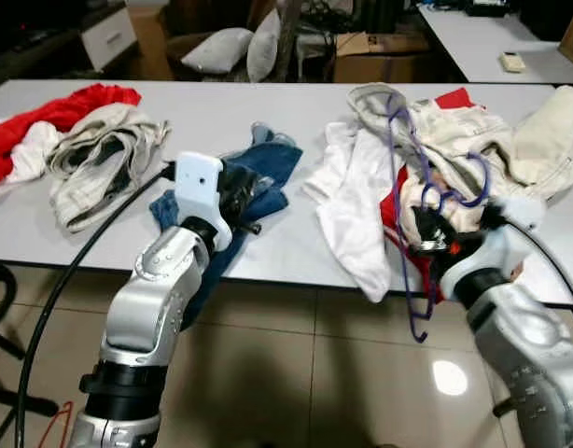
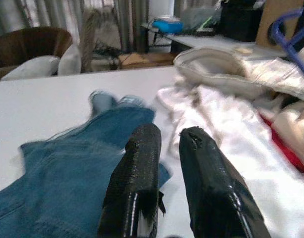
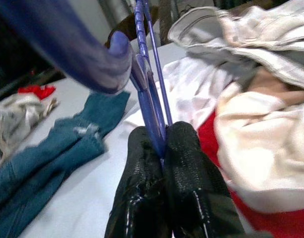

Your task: Hang hanger

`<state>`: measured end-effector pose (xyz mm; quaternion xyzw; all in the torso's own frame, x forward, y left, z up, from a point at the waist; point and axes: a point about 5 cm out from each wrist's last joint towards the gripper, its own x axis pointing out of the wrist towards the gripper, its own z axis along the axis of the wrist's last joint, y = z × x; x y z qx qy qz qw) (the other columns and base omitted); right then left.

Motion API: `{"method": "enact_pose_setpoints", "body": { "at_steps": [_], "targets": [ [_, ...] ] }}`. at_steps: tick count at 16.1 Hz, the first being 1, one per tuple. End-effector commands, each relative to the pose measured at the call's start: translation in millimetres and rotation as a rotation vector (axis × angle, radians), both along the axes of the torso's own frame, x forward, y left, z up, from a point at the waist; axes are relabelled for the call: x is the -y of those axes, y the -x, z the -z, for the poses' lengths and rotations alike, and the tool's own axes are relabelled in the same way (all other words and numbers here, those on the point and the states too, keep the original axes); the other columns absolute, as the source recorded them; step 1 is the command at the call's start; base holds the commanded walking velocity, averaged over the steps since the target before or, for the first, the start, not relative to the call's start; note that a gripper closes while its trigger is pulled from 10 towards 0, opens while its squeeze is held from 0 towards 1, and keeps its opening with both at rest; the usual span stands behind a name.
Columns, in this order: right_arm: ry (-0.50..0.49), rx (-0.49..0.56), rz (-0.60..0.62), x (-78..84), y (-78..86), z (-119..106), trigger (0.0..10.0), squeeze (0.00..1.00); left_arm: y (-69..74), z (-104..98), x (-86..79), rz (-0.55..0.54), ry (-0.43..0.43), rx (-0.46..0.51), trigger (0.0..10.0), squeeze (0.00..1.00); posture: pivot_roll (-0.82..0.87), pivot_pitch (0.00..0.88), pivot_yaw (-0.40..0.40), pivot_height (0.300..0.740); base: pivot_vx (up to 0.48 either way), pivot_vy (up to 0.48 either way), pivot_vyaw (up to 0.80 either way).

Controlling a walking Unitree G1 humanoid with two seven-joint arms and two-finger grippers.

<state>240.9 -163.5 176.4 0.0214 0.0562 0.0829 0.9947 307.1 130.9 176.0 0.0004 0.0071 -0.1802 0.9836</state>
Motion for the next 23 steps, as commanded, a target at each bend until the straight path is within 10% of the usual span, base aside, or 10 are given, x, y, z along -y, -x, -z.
{"method": "enact_pose_setpoints", "body": {
  "at_steps": [1,23],
  "targets": [
    [0.036,0.013,0.008,1.2,-1.1,2.9,10.0,0.00,0.1,1.4,-5.5,-0.028,-0.016,-0.001,10.0,0.00,-0.05,0.000,0.074,0.740,0.000,0.307,0.00],
    [0.020,-0.044,0.025,7.5,-5.0,27.1,10.0,0.00,-5.7,6.3,-1.0,-0.033,-0.056,0.012,10.0,0.00,-0.06,0.000,0.080,0.740,0.000,0.228,-0.16]
  ]
}}
